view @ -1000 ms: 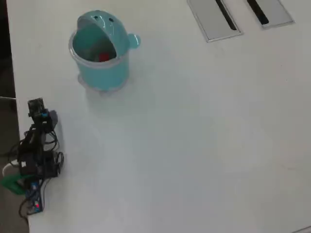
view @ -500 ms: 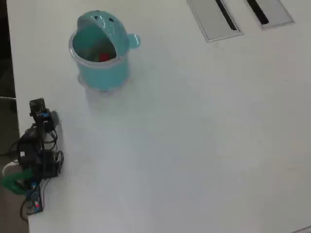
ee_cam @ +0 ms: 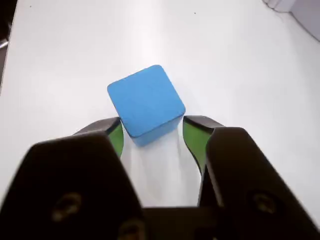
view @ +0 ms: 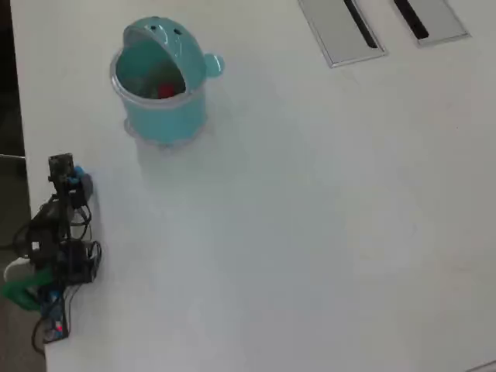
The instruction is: Grasp RGB lego blocks and put them in the bin one by one.
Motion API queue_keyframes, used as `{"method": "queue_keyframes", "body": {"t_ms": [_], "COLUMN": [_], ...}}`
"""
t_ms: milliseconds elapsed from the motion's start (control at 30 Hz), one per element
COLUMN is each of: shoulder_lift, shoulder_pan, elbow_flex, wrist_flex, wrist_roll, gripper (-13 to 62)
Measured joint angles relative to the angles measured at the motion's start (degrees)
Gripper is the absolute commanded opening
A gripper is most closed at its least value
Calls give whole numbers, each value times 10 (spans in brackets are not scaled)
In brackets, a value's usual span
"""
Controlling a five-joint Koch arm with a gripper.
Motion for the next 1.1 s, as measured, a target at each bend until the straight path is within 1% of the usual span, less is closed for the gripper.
{"method": "queue_keyframes", "body": {"t_ms": [167, 200, 267, 333, 700, 733, 867, 1100], "shoulder_lift": [0, 0, -3, -16, -68, -69, -89, -127], "shoulder_pan": [-7, -11, -17, -17, -4, -4, -11, -16], "elbow_flex": [0, 0, 0, -1, -82, -83, -93, -92], "wrist_flex": [-1, -1, -1, -1, -13, -13, -14, -34], "wrist_roll": [4, 4, 8, 7, 8, 8, 7, 8], "gripper": [200, 208, 249, 255, 257, 271, 285, 285]}}
